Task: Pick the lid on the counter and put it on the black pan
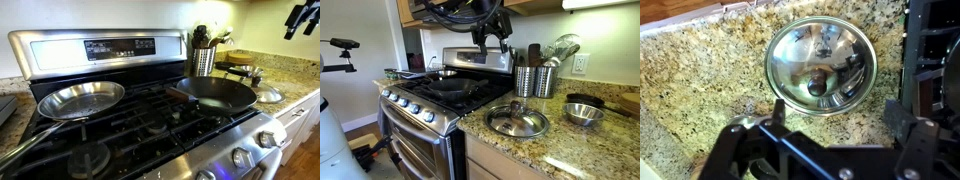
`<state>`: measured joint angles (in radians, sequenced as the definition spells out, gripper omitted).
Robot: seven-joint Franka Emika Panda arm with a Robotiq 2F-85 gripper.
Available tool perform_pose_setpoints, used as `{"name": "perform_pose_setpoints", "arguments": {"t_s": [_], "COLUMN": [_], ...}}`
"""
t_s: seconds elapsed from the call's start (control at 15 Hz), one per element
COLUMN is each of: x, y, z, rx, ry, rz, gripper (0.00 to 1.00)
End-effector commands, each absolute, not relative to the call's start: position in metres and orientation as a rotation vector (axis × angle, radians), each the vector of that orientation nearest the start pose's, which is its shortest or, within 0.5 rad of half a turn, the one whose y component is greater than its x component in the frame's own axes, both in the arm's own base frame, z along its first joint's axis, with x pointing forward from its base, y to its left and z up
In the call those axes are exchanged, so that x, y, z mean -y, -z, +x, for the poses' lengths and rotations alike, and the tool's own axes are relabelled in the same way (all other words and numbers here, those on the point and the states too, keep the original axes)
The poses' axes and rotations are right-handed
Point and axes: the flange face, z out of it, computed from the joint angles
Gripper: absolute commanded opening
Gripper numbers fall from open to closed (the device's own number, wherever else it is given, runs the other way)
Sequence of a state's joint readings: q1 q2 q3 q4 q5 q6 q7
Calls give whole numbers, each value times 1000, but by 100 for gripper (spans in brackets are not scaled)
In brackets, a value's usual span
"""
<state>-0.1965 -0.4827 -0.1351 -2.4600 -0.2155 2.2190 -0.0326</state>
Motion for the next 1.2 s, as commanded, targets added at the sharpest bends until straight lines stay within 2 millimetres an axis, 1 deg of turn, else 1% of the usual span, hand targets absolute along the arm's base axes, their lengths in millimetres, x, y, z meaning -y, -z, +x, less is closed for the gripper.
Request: {"name": "perform_pose_setpoints", "arguments": {"t_s": [0.0,0.4,0.53,0.73,0.87,1.13], "x": [148,148,150,156,161,183], "y": [-491,-491,-487,-475,-463,-439], "z": [398,398,401,411,419,439], "rx": [-298,-298,-269,-226,-173,-121], "ry": [354,354,333,280,231,139], "rz": [-3272,-3272,-3272,-3274,-3279,-3278], "gripper": [100,100,100,100,100,100]}}
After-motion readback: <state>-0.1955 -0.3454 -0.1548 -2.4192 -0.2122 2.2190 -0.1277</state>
